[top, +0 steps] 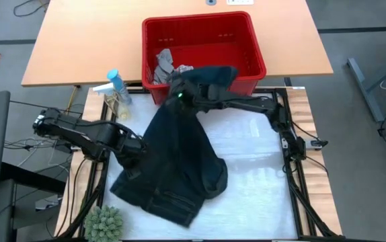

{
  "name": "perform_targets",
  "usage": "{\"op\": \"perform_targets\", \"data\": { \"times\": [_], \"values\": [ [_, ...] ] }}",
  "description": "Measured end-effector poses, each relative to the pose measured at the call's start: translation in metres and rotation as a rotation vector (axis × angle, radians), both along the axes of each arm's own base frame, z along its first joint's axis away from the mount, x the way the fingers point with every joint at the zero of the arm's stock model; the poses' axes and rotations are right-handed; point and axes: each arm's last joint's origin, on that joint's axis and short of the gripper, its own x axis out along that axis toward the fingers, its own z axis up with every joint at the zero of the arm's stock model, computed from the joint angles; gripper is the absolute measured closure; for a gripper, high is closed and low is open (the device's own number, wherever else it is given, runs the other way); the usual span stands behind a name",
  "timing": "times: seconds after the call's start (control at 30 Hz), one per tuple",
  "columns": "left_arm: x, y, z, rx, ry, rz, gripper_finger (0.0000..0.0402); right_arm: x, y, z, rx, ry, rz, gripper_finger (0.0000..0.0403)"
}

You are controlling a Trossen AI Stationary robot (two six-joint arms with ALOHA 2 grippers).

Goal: Fold Laundry from Bin
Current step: Fold the blue jeans

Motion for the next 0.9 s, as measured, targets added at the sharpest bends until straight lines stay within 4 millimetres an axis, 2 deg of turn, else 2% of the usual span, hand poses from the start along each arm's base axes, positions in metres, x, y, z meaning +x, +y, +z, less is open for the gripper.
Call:
{"op": "perform_targets", "data": {
  "times": [0.07,0.3,0.4,0.5,0.6,0.67,0.77,0.9],
  "values": [
    [-0.004,0.01,0.016,0.121,-0.022,0.021,0.04,-0.012,-0.004,0.019,-0.005,-0.067,-0.078,0.0387],
    [-0.01,0.055,0.078,0.567,-0.226,0.067,0.04,-0.075,-0.013,0.077,-0.096,-0.187,-0.35,0.0387],
    [-0.011,0.078,0.095,0.756,-0.228,0.068,0.04,-0.104,-0.01,0.095,-0.111,-0.206,-0.436,0.0387],
    [-0.01,0.096,0.106,0.852,-0.21,0.096,0.04,-0.132,0.005,0.109,-0.051,-0.267,-0.463,0.0387],
    [-0.011,0.103,0.113,0.783,-0.228,0.07,0.04,-0.156,0.031,0.116,0.072,-0.31,-0.421,0.0387],
    [-0.01,0.1,0.114,0.692,-0.244,0.013,0.04,-0.168,0.05,0.117,0.175,-0.315,-0.372,0.0387],
    [-0.005,0.089,0.112,0.542,-0.282,-0.074,0.04,-0.177,0.082,0.112,0.357,-0.298,-0.293,0.0387],
    [-0.002,0.066,0.111,0.333,-0.342,-0.163,0.04,-0.18,0.129,0.102,0.645,-0.257,-0.204,0.0387]
  ]
}}
